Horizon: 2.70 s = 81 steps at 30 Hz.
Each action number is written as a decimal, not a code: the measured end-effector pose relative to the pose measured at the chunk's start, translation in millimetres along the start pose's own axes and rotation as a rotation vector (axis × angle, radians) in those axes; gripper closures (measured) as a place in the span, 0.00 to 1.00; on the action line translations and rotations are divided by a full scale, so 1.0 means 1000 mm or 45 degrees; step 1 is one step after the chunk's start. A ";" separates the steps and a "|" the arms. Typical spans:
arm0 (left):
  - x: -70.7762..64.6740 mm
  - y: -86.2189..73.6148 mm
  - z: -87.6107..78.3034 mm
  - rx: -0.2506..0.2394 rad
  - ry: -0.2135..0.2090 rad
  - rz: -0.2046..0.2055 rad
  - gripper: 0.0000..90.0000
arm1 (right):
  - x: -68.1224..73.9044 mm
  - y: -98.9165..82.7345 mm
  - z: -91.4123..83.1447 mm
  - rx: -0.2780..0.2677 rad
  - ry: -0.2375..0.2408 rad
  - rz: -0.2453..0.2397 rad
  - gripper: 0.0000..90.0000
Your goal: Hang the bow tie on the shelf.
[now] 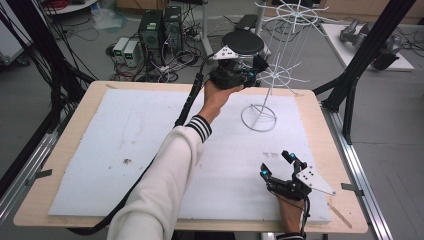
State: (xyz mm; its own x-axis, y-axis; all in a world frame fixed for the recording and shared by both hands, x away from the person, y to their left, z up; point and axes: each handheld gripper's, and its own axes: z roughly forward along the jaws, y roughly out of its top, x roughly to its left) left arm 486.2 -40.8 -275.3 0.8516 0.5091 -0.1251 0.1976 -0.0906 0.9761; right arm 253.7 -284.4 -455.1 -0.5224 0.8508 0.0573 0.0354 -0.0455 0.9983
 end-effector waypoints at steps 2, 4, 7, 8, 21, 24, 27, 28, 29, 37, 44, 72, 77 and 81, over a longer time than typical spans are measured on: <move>-0.001 0.000 0.001 0.011 -0.001 0.009 0.96 | 0.000 0.000 0.000 0.001 0.000 0.000 0.12; -0.002 0.000 0.001 0.018 -0.001 0.013 0.96 | 0.000 0.000 0.000 0.001 -0.004 -0.001 0.12; -0.003 -0.001 0.002 0.022 -0.003 0.015 0.96 | 0.000 0.000 0.000 0.002 -0.003 0.002 0.12; -0.003 -0.001 0.002 0.029 0.000 0.020 0.96 | 0.000 0.000 0.000 0.002 -0.003 0.001 0.12; -0.007 -0.004 0.004 0.066 -0.003 0.050 0.95 | 0.000 0.000 0.000 0.006 -0.001 0.006 0.12; -0.006 -0.003 0.003 0.076 0.001 0.057 0.95 | 0.000 0.000 0.000 0.002 -0.002 0.002 0.12; -0.007 -0.003 0.004 0.078 0.004 0.054 0.95 | 0.000 0.000 0.000 0.001 -0.001 0.000 0.12; -0.007 -0.003 0.004 0.080 0.003 0.055 0.95 | 0.000 0.000 0.000 0.000 -0.002 -0.001 0.12; -0.008 -0.004 0.005 0.082 0.007 0.055 0.95 | 0.000 0.000 0.000 -0.001 -0.001 -0.001 0.12; -0.007 -0.006 0.006 0.095 0.017 0.058 0.94 | 0.000 0.000 0.000 0.004 -0.001 0.003 0.12; -0.005 -0.003 0.004 0.079 0.032 0.005 0.69 | 0.000 0.000 0.000 0.001 -0.001 0.002 0.12; -0.006 -0.036 -0.131 0.051 0.060 0.182 0.18 | 0.003 0.000 0.000 0.016 0.001 -0.028 0.12; 0.002 -0.064 -0.189 0.027 0.117 0.177 0.18 | 0.003 0.000 0.000 0.003 -0.005 -0.043 0.12; 0.008 -0.093 -0.232 0.012 0.168 0.202 0.18 | 0.004 0.000 0.001 0.014 -0.028 -0.036 0.12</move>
State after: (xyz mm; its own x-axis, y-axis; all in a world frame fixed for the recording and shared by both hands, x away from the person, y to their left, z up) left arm 362.3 170.7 -325.6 0.8016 0.5953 0.0553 0.0711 -0.1867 0.9798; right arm 252.3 -281.1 -455.0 -0.5046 0.8629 0.0289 0.0305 -0.0156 0.9994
